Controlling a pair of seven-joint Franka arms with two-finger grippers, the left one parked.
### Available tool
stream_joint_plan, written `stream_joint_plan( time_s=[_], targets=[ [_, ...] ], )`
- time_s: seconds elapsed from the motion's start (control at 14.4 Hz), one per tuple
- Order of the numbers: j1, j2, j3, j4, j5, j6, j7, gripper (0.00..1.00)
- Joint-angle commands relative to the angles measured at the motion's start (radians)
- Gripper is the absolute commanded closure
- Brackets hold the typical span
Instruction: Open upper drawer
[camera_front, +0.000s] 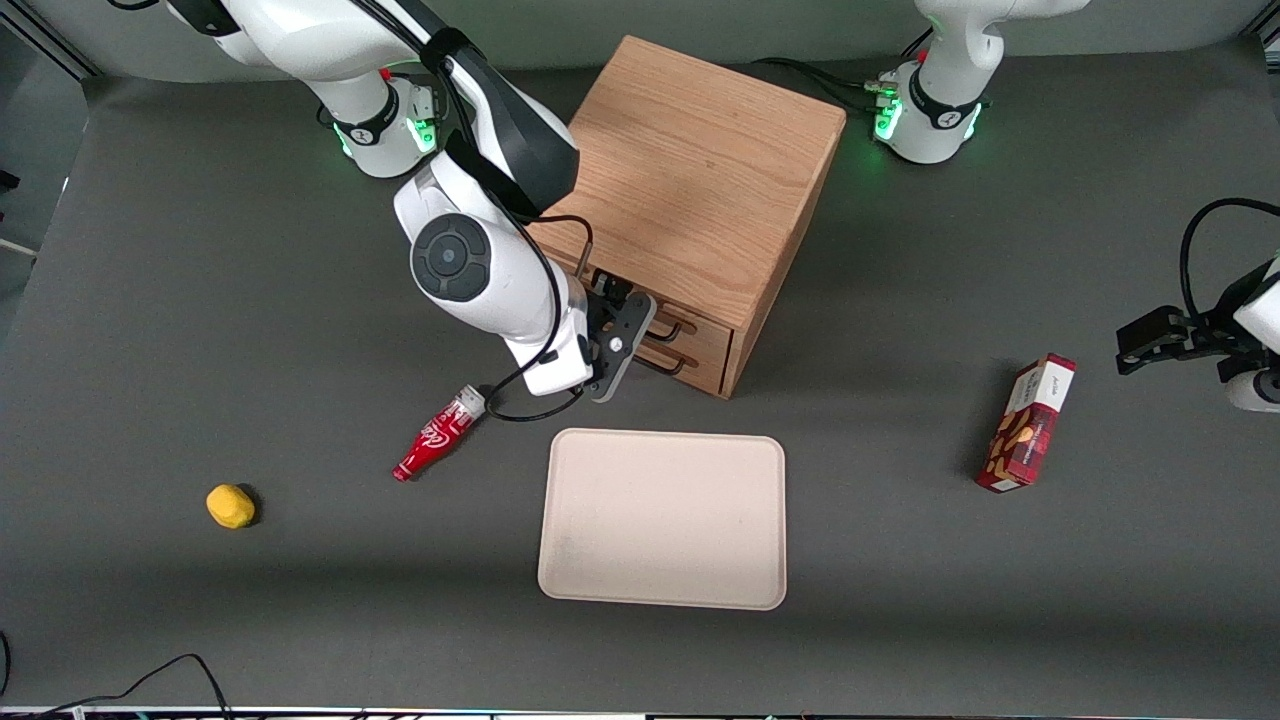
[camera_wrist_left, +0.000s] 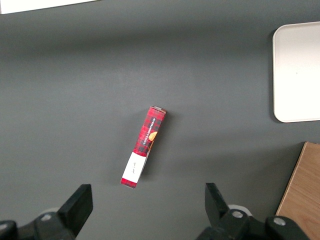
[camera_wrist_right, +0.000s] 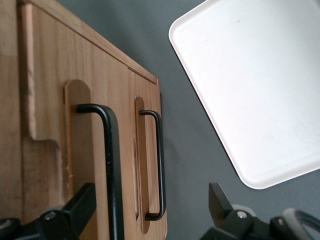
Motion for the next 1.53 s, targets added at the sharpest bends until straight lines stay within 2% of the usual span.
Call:
stream_joint_plan(
  time_s=[0.0, 0.7, 0.9, 1.18, 1.46],
  targets=[
    [0.002, -0.013, 0.003, -0.028, 0.028, 0.029, -0.037, 0.0],
    [-0.017, 0.026, -0.009, -0.002, 0.005, 0.057, -0.126, 0.0],
    [-0.017, 0.038, -0.06, 0.044, -0.018, 0.063, -0.147, 0.0],
    [-0.02, 0.081, -0.111, 0.125, -0.018, 0.064, -0.19, 0.0],
    [-0.043, 0.147, -0.126, 0.208, -0.016, 0.067, -0.253, 0.0]
  ],
)
